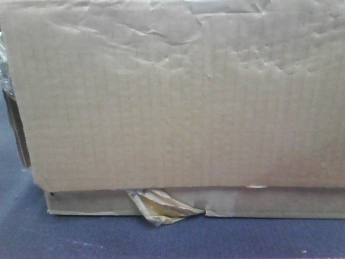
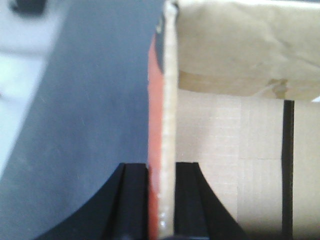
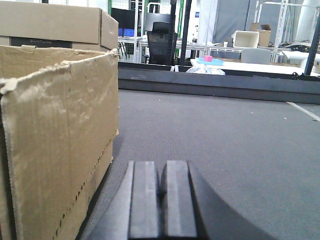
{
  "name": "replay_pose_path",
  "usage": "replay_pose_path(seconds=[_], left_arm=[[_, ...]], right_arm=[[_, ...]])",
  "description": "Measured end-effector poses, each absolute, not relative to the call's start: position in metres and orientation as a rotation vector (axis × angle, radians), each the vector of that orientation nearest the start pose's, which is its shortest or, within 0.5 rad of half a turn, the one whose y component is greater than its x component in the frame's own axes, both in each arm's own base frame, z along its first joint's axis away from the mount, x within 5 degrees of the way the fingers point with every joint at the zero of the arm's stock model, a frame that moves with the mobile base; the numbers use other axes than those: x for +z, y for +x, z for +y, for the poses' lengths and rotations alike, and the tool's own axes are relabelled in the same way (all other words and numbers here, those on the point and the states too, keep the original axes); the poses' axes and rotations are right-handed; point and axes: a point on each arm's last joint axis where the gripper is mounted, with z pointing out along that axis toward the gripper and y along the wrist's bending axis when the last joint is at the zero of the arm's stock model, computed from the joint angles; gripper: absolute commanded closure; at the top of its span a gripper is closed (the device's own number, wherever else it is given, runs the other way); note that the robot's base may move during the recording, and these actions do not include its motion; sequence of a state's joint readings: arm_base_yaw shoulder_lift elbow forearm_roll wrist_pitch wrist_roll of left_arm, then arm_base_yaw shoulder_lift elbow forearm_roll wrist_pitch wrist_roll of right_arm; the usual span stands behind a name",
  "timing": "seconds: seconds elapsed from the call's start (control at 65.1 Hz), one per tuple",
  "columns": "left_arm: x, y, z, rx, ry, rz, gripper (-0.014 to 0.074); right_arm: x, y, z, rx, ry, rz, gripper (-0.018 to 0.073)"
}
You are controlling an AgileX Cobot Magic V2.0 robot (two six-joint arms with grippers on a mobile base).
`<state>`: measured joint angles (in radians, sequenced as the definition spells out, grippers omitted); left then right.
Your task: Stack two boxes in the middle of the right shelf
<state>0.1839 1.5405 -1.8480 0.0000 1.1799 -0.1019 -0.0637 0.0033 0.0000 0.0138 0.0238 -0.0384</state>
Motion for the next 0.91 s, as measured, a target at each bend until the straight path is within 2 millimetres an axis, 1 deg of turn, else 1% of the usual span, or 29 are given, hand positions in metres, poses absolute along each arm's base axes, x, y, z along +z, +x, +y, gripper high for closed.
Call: replay_pose_path(seconds=[0.031,0.107,0.169,0.184,0.23,0.292,0.399,0.415,0.491,0.568,0.629,0.783,0.844,0.906], left_arm=[[0.467,0.310,0.054,0.055,-0.337,2.313,0.0707],[0.494,0.302,0.042,0.089,-0.343,2.228,0.0707],[0.510,0.297,0.025,0.084,-0.328,2.172,0.0707],[0.514,0.295,0.023,0.086,-0.326,2.158,0.0707],[0.525,0.291,0.005,0.050,-0.299,2.119,0.0707],[0.535,0.286,-0.015,-0.007,-0.274,2.082,0.0707],[0.539,0.279,-0.053,-0.094,-0.212,2.071,0.0707],[0.539,0.277,-0.061,-0.110,-0.192,2.071,0.0707],[0.536,0.275,-0.090,-0.142,-0.136,2.081,0.0707],[0.525,0.279,-0.117,-0.136,-0.083,2.106,0.0707],[0.514,0.283,-0.134,-0.133,-0.056,2.134,0.0707],[0.469,0.306,-0.176,-0.119,0.008,2.267,0.0707],[0.449,0.315,-0.190,-0.120,0.025,2.328,0.0707],[0.431,0.324,-0.199,-0.121,0.027,2.385,0.0707]], right_arm=[[0.211,0.056,-0.004,-0.071,0.029,1.511,0.0720],[0.211,0.056,-0.004,-0.071,0.029,1.511,0.0720],[0.211,0.056,-0.004,-0.071,0.029,1.511,0.0720],[0.211,0.056,-0.004,-0.071,0.029,1.511,0.0720],[0.211,0.056,-0.004,-0.071,0.029,1.511,0.0720],[0.211,0.056,-0.004,-0.071,0.029,1.511,0.0720],[0.211,0.056,-0.004,-0.071,0.029,1.511,0.0720],[0.211,0.056,-0.004,-0.071,0.029,1.511,0.0720],[0.211,0.056,-0.004,-0.071,0.029,1.511,0.0720],[0.211,0.056,-0.004,-0.071,0.029,1.511,0.0720],[0.211,0.056,-0.004,-0.071,0.029,1.511,0.0720],[0.211,0.056,-0.004,-0.071,0.029,1.511,0.0720],[0.211,0.056,-0.004,-0.071,0.029,1.511,0.0720],[0.211,0.056,-0.004,-0.071,0.029,1.511,0.0720]])
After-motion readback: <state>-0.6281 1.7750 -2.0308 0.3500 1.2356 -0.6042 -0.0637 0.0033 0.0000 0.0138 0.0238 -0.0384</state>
